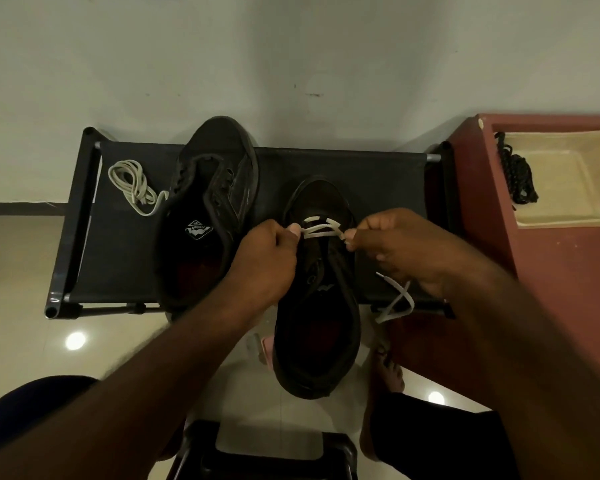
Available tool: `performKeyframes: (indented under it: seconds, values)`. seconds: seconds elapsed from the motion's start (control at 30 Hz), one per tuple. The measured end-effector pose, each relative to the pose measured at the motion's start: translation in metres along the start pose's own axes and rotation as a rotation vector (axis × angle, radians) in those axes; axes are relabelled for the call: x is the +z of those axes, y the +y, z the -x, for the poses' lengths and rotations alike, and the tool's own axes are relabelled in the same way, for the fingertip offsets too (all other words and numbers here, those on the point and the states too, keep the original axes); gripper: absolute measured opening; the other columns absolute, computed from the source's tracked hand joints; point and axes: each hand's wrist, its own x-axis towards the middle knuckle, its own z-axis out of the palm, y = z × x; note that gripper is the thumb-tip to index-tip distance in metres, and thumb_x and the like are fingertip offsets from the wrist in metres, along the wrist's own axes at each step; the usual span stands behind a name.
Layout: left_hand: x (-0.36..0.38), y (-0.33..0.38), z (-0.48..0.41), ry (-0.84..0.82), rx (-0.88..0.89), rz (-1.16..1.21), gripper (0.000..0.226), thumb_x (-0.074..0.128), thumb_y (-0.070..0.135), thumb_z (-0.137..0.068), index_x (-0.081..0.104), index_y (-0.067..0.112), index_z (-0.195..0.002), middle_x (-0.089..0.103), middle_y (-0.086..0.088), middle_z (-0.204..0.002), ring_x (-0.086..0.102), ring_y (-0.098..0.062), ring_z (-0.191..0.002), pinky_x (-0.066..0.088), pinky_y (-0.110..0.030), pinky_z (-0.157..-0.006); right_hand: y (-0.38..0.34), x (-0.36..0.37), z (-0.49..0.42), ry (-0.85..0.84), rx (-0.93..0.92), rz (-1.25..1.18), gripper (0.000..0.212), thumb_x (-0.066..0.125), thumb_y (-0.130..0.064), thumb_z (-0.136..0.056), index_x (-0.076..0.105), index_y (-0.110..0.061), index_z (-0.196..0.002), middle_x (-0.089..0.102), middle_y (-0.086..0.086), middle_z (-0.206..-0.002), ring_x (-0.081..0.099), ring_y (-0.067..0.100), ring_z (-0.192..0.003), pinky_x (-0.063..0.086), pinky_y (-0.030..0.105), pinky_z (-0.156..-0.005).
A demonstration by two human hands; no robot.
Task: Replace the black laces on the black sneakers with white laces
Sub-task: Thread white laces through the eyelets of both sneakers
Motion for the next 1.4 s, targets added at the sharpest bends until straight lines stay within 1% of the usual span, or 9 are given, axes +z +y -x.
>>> performKeyframes:
  seconds: [0.23, 0.37, 0.47, 0.6, 0.67, 0.73, 0.83, 1.1, 1.4]
  values:
    - [-0.003, -0.001, 0.001, -0.001, 0.031, -0.112, 0.024, 0.045, 0.035, -0.103, 0.057, 0.015, -0.105, 0.06, 0.0, -0.092, 0.059, -0.01, -0.083, 0.052, -0.03, -0.072, 0.01, 0.002, -0.003, -0.017, 0.008, 0.083, 0.017, 0.06, -0.02, -0.098, 0.069, -0.012, -0.087, 0.063, -0.004, -0.062, 0.056, 0.008, -0.055, 0.046, 0.025, -0.051]
    - [-0.003, 0.004, 0.001, -0.064, 0.014, -0.16, 0.03, 0.046, 0.041, -0.102, 0.06, 0.016, -0.094, 0.063, -0.005, -0.085, 0.063, -0.018, -0.079, 0.055, -0.038, -0.073, 0.006, 0.006, -0.005, 0.069, -0.02, 0.115, 0.031, 0.065, -0.04, -0.094, 0.068, -0.014, -0.078, 0.056, -0.01, -0.054, 0.049, -0.002, -0.048, 0.039, 0.024, -0.057]
    - [-0.001, 0.008, 0.002, -0.06, -0.028, -0.098, 0.027, 0.046, 0.034, -0.103, 0.059, 0.019, -0.085, 0.056, -0.002, -0.074, 0.056, -0.013, -0.069, 0.044, -0.029, -0.062, 0.005, 0.009, -0.007, 0.106, -0.054, 0.086, 0.026, 0.067, -0.032, -0.094, 0.068, -0.013, -0.077, 0.048, -0.013, -0.042, 0.044, -0.003, -0.037, 0.034, 0.023, -0.054]
    - [-0.001, 0.008, 0.004, -0.056, -0.156, 0.202, 0.023, 0.047, 0.02, -0.103, 0.064, 0.018, -0.087, 0.06, -0.008, -0.079, 0.064, -0.024, -0.091, 0.051, -0.045, -0.09, 0.004, -0.004, 0.0, -0.026, 0.015, -0.068, 0.015, 0.061, -0.017, -0.097, 0.074, -0.009, -0.093, 0.038, -0.005, -0.047, 0.029, 0.004, -0.038, 0.022, 0.02, -0.041]
    - [0.0, 0.006, 0.005, -0.061, -0.184, 0.238, 0.02, 0.046, 0.015, -0.102, 0.065, 0.015, -0.095, 0.051, -0.001, -0.061, 0.055, -0.012, -0.065, 0.051, -0.031, -0.063, 0.006, -0.01, 0.002, -0.084, 0.021, -0.099, 0.017, 0.057, -0.01, -0.098, 0.074, -0.009, -0.098, 0.037, -0.004, -0.048, 0.026, 0.005, -0.04, 0.02, 0.02, -0.039]
    - [0.001, 0.003, 0.004, -0.064, -0.16, 0.181, 0.022, 0.044, 0.015, -0.102, 0.064, 0.018, -0.096, 0.046, 0.005, -0.057, 0.043, -0.006, -0.048, 0.034, -0.022, -0.046, 0.008, -0.007, 0.001, -0.096, 0.027, -0.062, 0.018, 0.054, -0.008, -0.099, 0.071, -0.01, -0.098, 0.047, -0.001, -0.052, 0.036, 0.006, -0.04, 0.029, 0.02, -0.039]
    - [-0.001, -0.002, 0.001, -0.063, -0.035, -0.003, 0.021, 0.042, 0.017, -0.103, 0.063, 0.017, -0.1, 0.052, 0.003, -0.067, 0.048, -0.008, -0.056, 0.037, -0.024, -0.054, 0.009, 0.004, -0.005, -0.05, 0.04, -0.03, 0.016, 0.054, -0.009, -0.098, 0.069, -0.01, -0.095, 0.066, 0.003, -0.07, 0.06, 0.01, -0.058, 0.048, 0.025, -0.052]
    - [0.002, -0.003, 0.001, 0.047, 0.147, -0.316, 0.018, 0.051, 0.033, -0.101, 0.055, 0.016, -0.099, 0.059, 0.002, -0.08, 0.059, -0.007, -0.069, 0.048, -0.021, -0.055, 0.011, 0.02, -0.013, 0.168, -0.084, 0.134, 0.032, 0.065, -0.04, -0.094, 0.067, -0.01, -0.083, 0.057, -0.003, -0.063, 0.051, -0.001, -0.053, 0.044, 0.015, -0.052]
    - [0.004, -0.002, -0.005, -0.023, 0.004, -0.132, 0.018, 0.046, 0.016, -0.101, 0.063, 0.013, -0.101, 0.06, -0.003, -0.081, 0.056, -0.013, -0.072, 0.045, -0.026, -0.061, 0.009, 0.015, -0.01, 0.078, -0.123, 0.207, 0.016, 0.061, -0.025, -0.099, 0.067, -0.017, -0.086, 0.054, -0.006, -0.059, 0.046, -0.002, -0.045, 0.037, 0.021, -0.052]
